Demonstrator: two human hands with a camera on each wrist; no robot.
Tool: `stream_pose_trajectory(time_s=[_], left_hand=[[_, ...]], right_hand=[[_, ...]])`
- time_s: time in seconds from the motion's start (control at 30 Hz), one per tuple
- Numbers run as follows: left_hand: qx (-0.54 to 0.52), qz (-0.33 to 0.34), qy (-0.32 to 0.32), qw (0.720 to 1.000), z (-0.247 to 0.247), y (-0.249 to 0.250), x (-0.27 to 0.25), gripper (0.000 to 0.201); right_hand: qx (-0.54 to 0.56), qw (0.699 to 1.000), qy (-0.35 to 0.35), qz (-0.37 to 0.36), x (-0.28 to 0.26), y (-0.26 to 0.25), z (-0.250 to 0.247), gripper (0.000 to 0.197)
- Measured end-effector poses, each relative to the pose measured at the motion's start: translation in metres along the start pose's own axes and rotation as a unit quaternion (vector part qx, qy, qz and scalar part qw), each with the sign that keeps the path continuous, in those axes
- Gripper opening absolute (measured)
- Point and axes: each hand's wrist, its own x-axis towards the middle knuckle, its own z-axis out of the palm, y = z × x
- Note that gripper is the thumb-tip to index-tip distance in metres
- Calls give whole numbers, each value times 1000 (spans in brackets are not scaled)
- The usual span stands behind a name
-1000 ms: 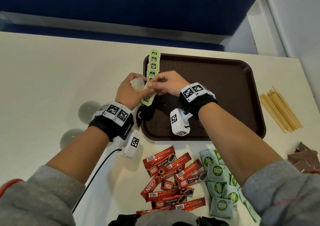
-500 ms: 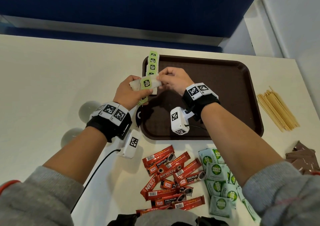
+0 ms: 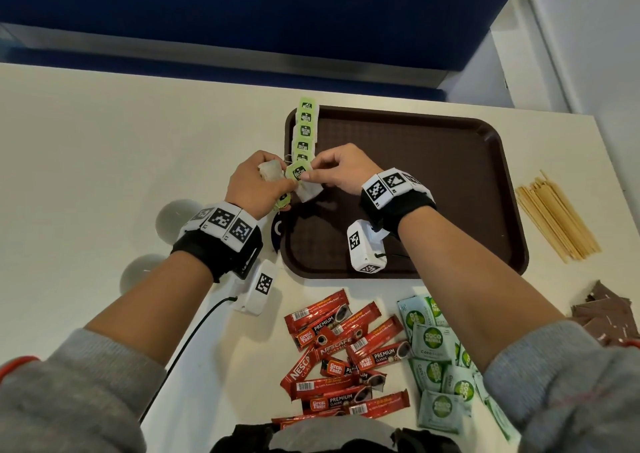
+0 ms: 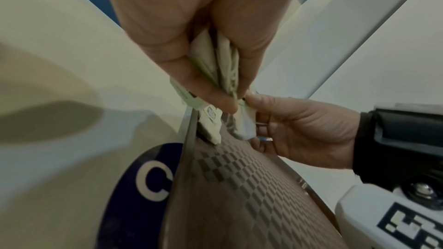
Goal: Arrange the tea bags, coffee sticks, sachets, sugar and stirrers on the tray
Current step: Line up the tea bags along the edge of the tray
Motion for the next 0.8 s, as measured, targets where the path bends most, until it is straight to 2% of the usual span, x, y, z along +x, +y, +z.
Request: stream_pose_trajectory(time_s=[0.13, 0.23, 0.5, 0.63, 0.8], left_hand=[[2, -19, 26, 999, -1, -1, 0, 29], [8, -25, 36, 999, -3, -2, 1, 29], [3, -30, 34, 999, -4, -2, 2, 29], [1, -35, 31, 999, -4, -4, 3, 30], [6, -37, 28, 999, -2, -6, 5, 28]], right_hand=[[4, 1000, 7, 14, 5, 5, 1, 13], [32, 998, 12, 51, 7, 13, 4, 16], [66, 991, 16, 114, 11, 20, 18, 7], [78, 989, 41, 120, 15, 20, 19, 16], [77, 988, 69, 116, 17, 20, 21, 18]])
